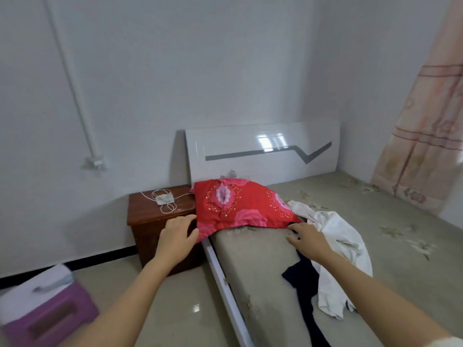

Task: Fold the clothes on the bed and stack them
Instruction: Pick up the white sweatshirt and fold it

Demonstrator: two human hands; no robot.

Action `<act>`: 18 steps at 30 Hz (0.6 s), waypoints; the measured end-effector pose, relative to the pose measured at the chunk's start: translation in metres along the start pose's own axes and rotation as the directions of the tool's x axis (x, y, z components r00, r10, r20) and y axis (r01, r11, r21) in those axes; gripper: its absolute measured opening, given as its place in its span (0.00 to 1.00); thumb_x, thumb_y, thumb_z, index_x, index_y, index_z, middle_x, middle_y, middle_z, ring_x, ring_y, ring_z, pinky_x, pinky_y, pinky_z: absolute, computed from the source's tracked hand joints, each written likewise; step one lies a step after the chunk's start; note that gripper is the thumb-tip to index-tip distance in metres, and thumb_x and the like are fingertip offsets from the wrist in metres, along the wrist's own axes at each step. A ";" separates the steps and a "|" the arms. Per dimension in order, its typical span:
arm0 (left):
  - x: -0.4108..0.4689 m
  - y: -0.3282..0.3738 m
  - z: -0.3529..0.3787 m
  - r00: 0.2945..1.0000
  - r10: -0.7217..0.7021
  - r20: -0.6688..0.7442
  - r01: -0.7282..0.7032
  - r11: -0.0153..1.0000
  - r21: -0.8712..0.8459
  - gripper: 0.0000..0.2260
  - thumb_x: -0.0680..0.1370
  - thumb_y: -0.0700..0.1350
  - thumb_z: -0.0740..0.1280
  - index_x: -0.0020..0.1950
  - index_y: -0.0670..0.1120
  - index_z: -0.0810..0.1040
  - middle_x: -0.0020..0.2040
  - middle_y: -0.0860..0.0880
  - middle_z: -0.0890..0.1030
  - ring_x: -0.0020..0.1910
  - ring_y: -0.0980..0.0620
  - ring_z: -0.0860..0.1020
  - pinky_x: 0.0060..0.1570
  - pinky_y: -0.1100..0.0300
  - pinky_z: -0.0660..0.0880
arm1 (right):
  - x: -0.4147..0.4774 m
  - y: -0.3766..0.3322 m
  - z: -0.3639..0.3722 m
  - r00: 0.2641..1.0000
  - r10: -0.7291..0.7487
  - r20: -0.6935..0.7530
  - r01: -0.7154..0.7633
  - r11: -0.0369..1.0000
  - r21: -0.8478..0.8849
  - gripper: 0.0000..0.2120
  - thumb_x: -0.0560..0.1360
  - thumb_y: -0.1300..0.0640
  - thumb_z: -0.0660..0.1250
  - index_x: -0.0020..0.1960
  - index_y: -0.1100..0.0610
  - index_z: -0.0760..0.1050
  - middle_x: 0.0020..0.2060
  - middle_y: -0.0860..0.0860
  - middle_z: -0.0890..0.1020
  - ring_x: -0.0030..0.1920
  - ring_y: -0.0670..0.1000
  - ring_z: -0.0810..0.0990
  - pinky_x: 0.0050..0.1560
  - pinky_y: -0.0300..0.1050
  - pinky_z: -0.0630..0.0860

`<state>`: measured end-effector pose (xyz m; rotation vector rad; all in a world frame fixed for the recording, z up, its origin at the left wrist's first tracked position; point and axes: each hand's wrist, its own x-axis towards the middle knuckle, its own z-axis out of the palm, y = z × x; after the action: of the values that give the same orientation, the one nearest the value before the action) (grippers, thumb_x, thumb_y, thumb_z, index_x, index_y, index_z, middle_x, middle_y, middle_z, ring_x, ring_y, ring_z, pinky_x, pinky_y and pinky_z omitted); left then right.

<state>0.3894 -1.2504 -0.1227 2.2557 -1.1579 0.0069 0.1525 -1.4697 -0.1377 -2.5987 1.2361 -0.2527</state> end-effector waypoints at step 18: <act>0.245 0.052 0.167 0.956 0.121 0.268 -0.147 0.986 0.082 0.19 0.79 0.49 0.59 0.70 0.48 0.67 0.67 0.46 0.71 0.67 0.46 0.65 0.64 0.54 0.64 | 0.188 0.117 0.043 0.977 0.212 0.027 -0.213 0.962 0.173 0.20 0.76 0.53 0.62 0.67 0.54 0.69 0.62 0.52 0.75 0.63 0.51 0.72 0.59 0.46 0.69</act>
<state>0.4598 -1.5392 -0.1694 2.3122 -1.4789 -0.1890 0.1946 -1.6808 -0.2045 -2.2957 1.4090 -0.2939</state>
